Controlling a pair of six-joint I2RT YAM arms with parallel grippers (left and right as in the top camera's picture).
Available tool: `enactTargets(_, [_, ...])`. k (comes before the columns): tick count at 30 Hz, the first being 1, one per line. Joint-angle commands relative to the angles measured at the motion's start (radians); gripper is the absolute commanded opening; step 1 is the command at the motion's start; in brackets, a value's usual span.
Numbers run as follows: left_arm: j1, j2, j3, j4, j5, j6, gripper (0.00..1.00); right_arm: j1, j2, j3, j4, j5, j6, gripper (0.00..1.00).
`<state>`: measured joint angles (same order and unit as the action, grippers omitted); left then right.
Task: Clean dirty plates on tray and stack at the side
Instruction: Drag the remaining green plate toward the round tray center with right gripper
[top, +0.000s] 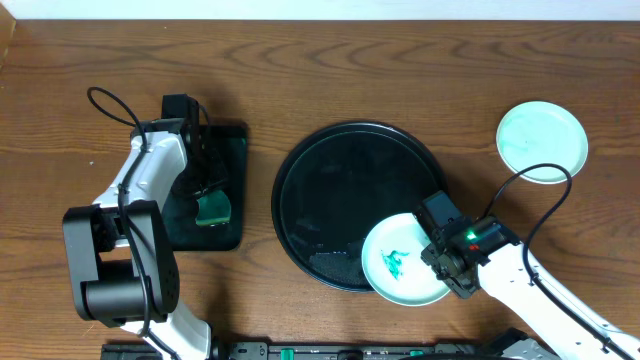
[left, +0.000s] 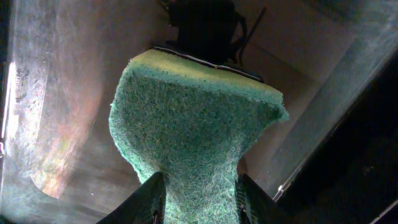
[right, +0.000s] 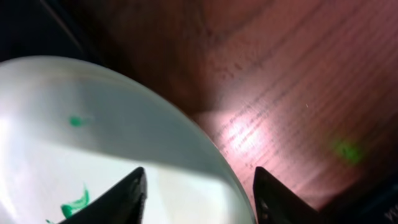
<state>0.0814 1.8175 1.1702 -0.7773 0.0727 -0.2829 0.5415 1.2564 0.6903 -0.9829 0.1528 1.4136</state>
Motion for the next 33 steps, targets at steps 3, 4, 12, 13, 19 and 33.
enactTargets(3, [0.0,-0.007,0.018,0.0,-0.001,0.01,0.38,-0.006,0.0,-0.016,0.023,0.061,0.018,0.45])
enactTargets(4, [0.0,-0.007,0.018,0.0,-0.001,0.01,0.38,-0.006,0.005,-0.021,0.027,0.06,0.018,0.45])
enactTargets(12, [0.0,-0.007,0.018,-0.003,-0.001,0.01,0.38,-0.006,0.058,-0.034,0.069,0.06,0.012,0.42])
enactTargets(13, [0.0,-0.007,0.018,-0.003,-0.001,0.01,0.38,-0.006,0.063,-0.034,0.082,0.06,0.0,0.41])
enactTargets(19, [0.0,-0.007,0.018,-0.004,-0.001,0.01,0.38,-0.006,0.089,-0.034,0.124,0.06,-0.016,0.29])
enactTargets(33, [0.0,-0.007,0.018,-0.004,-0.001,0.01,0.38,-0.005,0.096,-0.011,0.18,0.037,-0.241,0.01])
